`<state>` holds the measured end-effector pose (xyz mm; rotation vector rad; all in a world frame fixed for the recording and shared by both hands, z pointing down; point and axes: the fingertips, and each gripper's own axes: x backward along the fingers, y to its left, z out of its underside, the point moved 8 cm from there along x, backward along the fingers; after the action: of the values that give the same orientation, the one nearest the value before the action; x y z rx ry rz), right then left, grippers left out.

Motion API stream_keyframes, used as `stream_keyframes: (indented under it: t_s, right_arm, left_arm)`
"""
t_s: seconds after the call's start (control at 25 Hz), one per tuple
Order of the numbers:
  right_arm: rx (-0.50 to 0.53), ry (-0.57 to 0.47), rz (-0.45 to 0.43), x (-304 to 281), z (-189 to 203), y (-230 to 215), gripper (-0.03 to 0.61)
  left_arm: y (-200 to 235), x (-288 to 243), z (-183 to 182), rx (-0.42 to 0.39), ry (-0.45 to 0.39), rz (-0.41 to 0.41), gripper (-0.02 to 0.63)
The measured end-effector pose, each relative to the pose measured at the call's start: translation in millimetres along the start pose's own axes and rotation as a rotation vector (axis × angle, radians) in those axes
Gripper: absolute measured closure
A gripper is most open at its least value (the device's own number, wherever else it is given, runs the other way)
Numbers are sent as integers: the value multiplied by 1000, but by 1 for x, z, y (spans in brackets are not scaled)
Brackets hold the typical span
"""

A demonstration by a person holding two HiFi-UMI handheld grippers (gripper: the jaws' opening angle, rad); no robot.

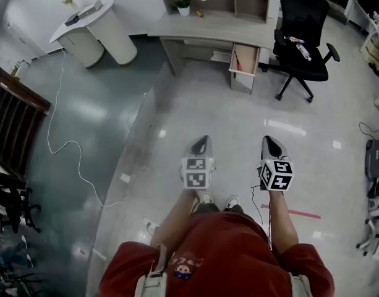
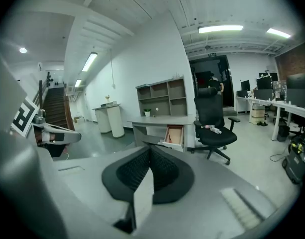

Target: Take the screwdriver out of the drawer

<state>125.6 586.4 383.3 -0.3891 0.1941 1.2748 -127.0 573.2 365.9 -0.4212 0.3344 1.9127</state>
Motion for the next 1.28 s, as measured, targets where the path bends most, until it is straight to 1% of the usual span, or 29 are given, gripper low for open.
stream_keyframes:
  t_s: [0.44,0.6,0.88,1.04,1.28]
  right_arm:
    - [-56,15,5,12,10,-40,577]
    - [-51,23,20,12,16,-51,577]
    - [-62,47,22,-11,16,-60,578]
    - [-52,66,15,-29,13,-64,578]
    - [-41,70,33,-67,-3,-63,577]
  left_arm:
    - [-38,-5,8,-7,27,-25,614]
    - [-46,-12,11,-7,25,-27,614]
    - [-38,-35,13,4,41,-22,614]
    - [-31,-54,9,17,40,-4,614]
    - [-7,-89,-8,11,31,15,614]
